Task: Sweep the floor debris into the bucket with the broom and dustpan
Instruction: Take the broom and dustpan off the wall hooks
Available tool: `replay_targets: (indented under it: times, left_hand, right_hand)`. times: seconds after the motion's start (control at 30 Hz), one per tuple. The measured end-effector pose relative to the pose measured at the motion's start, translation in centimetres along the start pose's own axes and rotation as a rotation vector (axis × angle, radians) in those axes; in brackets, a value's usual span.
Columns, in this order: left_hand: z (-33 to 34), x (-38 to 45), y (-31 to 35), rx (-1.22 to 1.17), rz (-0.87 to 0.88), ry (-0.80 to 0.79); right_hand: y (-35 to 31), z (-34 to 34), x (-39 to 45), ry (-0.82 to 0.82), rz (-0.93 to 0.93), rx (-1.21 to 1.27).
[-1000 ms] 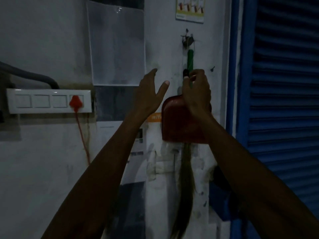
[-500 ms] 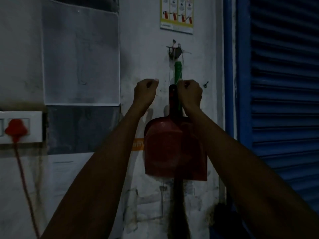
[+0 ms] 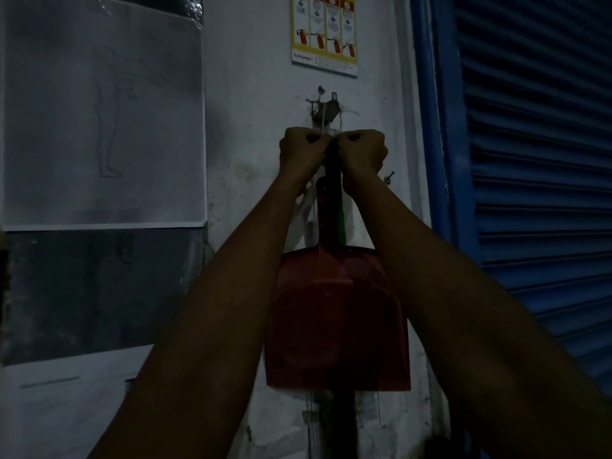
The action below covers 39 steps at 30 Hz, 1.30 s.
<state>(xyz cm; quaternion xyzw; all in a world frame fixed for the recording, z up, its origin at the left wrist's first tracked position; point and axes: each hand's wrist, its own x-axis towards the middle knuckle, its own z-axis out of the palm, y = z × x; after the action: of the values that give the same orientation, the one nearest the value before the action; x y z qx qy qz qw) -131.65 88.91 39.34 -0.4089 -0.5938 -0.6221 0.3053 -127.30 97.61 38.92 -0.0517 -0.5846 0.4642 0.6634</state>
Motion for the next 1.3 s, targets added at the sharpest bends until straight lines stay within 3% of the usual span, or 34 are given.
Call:
replay_targets:
  times: [0.27, 0.4, 0.53, 0.8, 1.0, 1.3]
  left_hand:
    - [0.3, 2.3, 0.5, 0.028, 0.02, 0.163]
    - [0.3, 3.4, 1.8, 0.013, 0.104, 0.316]
    - [0.3, 3.8, 3.0, -0.071, 0.189, 0.363]
    - [1.3, 5.2, 3.7, -0.25, -0.003, 0.19]
    - [1.5, 5.0, 4.5, -0.43, -0.048, 0.096]
    - [1.3, 6.7, 2.4, -0.331, -0.052, 0.18]
  right_hand:
    - [-0.9, 0.7, 3.3, 0.017, -0.017, 0.178]
    - [-2.4, 0.8, 5.1, 0.03, -0.001, 0.319]
    - [-3.1, 0.6, 5.9, -0.004, 0.016, 0.453]
    - [-2.8, 1.2, 6.5, -0.115, 0.181, 0.57]
    - [-2.9, 0.8, 6.8, -0.214, 0.191, 0.647]
    - [-3.1, 0.7, 7.5, -0.376, 0.178, 0.709]
